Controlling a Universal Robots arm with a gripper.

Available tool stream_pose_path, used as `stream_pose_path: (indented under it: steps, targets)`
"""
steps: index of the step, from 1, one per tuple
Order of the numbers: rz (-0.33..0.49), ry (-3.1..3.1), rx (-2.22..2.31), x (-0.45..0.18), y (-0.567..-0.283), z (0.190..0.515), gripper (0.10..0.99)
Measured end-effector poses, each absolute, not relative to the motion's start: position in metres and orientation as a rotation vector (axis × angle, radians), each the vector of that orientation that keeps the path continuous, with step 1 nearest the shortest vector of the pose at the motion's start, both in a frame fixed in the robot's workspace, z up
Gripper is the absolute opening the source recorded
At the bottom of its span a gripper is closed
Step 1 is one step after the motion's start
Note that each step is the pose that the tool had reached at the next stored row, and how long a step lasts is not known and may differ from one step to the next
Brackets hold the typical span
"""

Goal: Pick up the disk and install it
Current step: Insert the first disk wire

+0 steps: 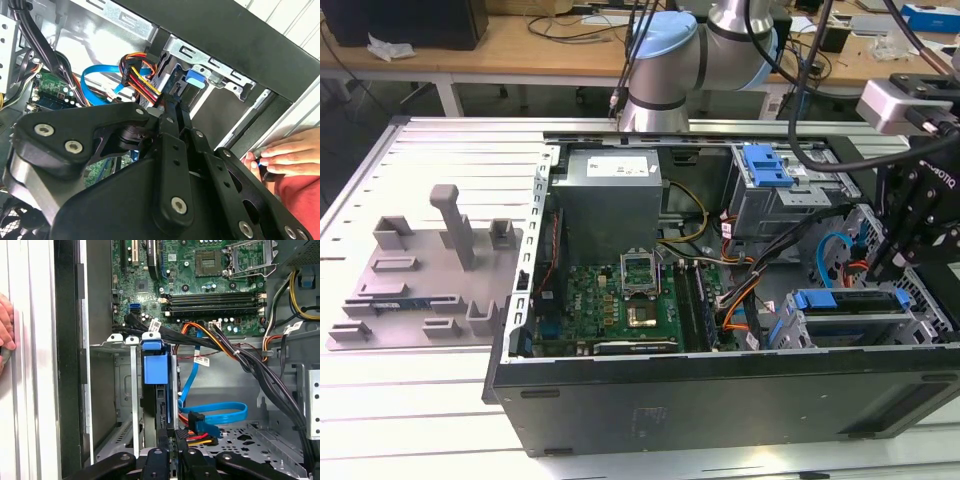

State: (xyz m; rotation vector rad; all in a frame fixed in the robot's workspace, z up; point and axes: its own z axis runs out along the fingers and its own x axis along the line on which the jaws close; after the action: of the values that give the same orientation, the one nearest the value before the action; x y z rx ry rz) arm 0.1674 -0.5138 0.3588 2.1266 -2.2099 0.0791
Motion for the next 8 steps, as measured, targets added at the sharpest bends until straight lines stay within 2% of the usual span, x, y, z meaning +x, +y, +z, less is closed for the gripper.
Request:
stream_pose_path:
  steps: [8]
  targets:
    - [0.079, -2.210, 2.127, 0.1674, -0.5163, 0.3587, 0.165]
